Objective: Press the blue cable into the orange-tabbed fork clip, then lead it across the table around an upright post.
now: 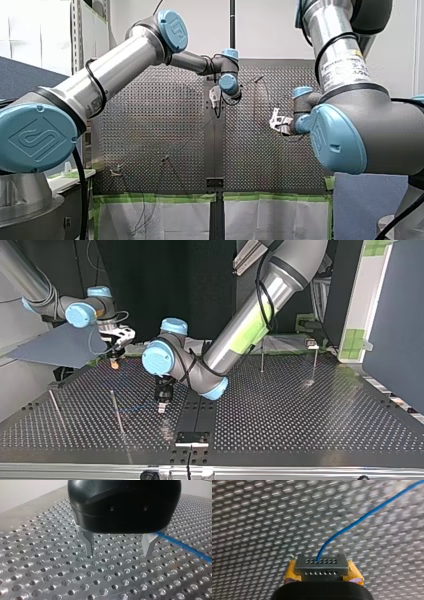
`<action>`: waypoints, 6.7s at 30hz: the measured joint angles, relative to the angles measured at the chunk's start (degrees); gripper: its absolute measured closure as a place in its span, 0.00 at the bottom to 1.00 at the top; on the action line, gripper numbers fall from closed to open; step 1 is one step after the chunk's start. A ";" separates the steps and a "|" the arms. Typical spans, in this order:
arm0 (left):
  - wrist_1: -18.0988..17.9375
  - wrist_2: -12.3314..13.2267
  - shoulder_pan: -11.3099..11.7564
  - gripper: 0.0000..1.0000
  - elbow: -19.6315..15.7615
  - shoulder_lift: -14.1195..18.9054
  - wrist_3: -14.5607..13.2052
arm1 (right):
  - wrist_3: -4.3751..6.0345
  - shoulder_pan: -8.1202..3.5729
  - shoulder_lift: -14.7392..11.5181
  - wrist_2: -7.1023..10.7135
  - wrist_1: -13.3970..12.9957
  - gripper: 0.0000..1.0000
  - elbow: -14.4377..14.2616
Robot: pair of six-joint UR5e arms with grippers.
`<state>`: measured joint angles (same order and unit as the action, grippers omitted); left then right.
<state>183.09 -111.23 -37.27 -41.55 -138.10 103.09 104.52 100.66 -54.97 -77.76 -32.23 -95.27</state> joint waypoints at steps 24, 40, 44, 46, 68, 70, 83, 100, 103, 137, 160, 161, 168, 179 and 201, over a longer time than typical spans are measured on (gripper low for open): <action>0.05 -1.08 -0.01 0.06 0.01 0.00 0.03 | -2.21 -3.59 12.84 -0.73 -12.77 1.00 -1.29; 3.49 -3.15 0.21 0.06 0.01 0.00 0.00 | -2.60 -5.49 20.69 -2.53 -16.14 1.00 1.71; 4.47 -3.64 0.22 0.06 0.02 0.00 0.03 | -2.84 -6.28 22.61 -2.38 -17.53 1.00 2.99; 4.80 -4.09 0.23 0.06 0.03 0.00 0.03 | -3.15 -6.72 23.71 -2.35 -17.42 1.00 3.80; 7.18 -6.47 0.03 0.08 1.16 0.00 0.00 | -6.32 -11.19 28.67 -2.55 -14.37 1.00 8.52; 7.19 -6.56 -0.02 0.08 1.16 0.00 0.00 | -6.24 -11.59 28.70 -2.56 -14.34 1.00 8.54; 7.70 -6.67 0.06 0.08 1.14 0.02 0.06 | -6.15 -12.39 28.86 -2.58 -14.36 1.00 8.56; 12.20 -6.54 -0.82 0.01 1.09 0.01 6.84 | -6.05 -12.37 29.09 -2.43 -14.08 1.00 8.56; 13.77 -6.63 -0.73 0.01 1.10 0.03 8.41 | -6.11 -12.35 29.14 -2.41 -14.06 1.00 8.55; 16.84 -4.02 -1.09 0.01 -3.97 6.52 13.42 | -6.68 -12.11 29.42 -2.32 -13.18 1.00 8.55; 16.07 6.87 -3.69 0.01 -8.50 17.60 0.50 | -6.04 -11.95 29.52 -2.31 -13.14 1.00 8.55; 16.01 7.28 -3.72 0.01 -8.23 17.63 -0.14 | -6.03 -11.95 29.52 -2.32 -13.13 1.00 8.55; 16.18 8.35 -3.61 0.01 -7.84 15.80 -3.99 | -6.02 -11.78 29.55 -2.32 -13.13 1.00 8.55; 12.24 10.99 -3.53 0.01 -7.08 14.09 -8.03 | -6.08 -11.68 29.55 -2.31 -13.13 1.00 8.55; 9.63 14.01 -3.71 0.01 -6.77 14.06 -4.52 | -5.90 -11.62 29.60 -2.32 -13.13 1.00 8.55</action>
<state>192.72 -97.22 -40.98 -48.32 -124.04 98.57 98.62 89.04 -25.37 -80.08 -45.36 -86.71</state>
